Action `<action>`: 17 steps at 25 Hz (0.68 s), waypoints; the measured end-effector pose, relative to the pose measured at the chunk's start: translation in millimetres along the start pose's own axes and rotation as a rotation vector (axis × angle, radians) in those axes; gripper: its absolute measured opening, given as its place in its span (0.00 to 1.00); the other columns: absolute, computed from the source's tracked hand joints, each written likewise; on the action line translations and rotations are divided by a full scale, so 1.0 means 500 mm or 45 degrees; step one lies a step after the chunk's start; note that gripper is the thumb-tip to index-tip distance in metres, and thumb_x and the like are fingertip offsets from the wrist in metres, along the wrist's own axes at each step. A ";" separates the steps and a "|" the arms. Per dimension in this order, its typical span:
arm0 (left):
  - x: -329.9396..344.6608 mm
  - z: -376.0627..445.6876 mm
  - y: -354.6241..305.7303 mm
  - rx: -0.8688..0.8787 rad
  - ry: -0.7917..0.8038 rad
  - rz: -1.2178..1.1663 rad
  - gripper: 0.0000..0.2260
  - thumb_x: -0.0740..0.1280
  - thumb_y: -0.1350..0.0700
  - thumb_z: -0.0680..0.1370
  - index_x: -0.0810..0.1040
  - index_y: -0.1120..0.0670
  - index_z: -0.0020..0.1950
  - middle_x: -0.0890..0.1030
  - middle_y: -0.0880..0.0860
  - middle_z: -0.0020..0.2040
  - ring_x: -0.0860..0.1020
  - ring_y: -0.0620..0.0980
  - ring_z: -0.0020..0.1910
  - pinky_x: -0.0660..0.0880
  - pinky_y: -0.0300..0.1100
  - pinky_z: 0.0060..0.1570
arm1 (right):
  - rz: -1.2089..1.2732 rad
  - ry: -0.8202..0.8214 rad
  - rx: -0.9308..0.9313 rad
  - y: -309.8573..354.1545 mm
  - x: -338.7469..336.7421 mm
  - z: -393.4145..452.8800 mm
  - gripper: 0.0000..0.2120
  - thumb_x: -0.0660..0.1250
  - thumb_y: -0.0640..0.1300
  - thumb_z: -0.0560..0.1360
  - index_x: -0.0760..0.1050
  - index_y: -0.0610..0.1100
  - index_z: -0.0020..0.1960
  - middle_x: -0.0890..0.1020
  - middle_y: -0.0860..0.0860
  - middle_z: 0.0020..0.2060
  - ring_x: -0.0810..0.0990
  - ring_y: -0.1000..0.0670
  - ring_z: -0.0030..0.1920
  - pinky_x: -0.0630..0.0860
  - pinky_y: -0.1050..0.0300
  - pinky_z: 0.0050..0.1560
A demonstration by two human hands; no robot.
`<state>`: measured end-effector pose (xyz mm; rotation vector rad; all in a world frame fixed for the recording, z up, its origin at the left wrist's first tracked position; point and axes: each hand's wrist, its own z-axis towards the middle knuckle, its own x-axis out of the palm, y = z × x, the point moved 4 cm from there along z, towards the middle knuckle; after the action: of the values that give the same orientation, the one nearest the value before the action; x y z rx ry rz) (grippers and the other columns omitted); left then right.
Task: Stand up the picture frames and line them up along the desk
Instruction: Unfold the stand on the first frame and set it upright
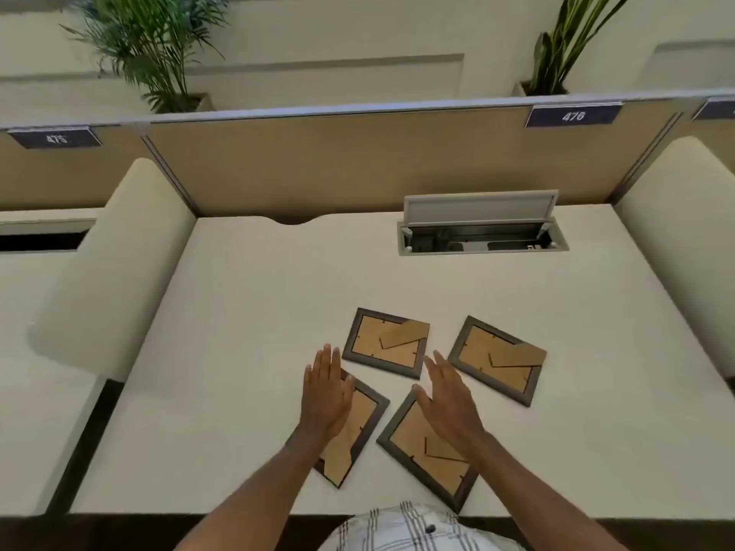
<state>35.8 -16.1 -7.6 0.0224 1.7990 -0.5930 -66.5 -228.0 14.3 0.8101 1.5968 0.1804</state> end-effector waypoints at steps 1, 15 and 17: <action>0.018 -0.019 0.013 -0.065 0.051 -0.030 0.28 0.52 0.49 0.87 0.48 0.56 0.84 0.46 0.55 0.85 0.45 0.53 0.84 0.44 0.51 0.81 | 0.141 0.041 0.030 0.008 0.026 -0.011 0.27 0.60 0.54 0.82 0.61 0.50 0.79 0.59 0.52 0.80 0.59 0.48 0.79 0.62 0.52 0.75; 0.065 -0.105 0.146 -0.622 0.241 -0.387 0.26 0.62 0.49 0.83 0.64 0.54 0.80 0.70 0.57 0.75 0.68 0.57 0.73 0.70 0.52 0.69 | 0.869 0.702 0.612 0.116 0.247 -0.116 0.32 0.66 0.50 0.78 0.59 0.52 0.80 0.64 0.50 0.78 0.65 0.48 0.75 0.65 0.50 0.73; 0.064 -0.093 0.168 -0.676 0.290 -0.541 0.24 0.64 0.50 0.83 0.67 0.54 0.78 0.72 0.57 0.72 0.72 0.56 0.69 0.74 0.49 0.64 | 0.919 0.689 0.657 0.120 0.257 -0.115 0.34 0.67 0.50 0.78 0.58 0.51 0.80 0.60 0.50 0.79 0.63 0.47 0.76 0.65 0.47 0.74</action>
<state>10.2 66.9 -60.0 -0.6911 2.1523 -0.3979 -93.0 -89.2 -44.7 1.8520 1.8050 0.5523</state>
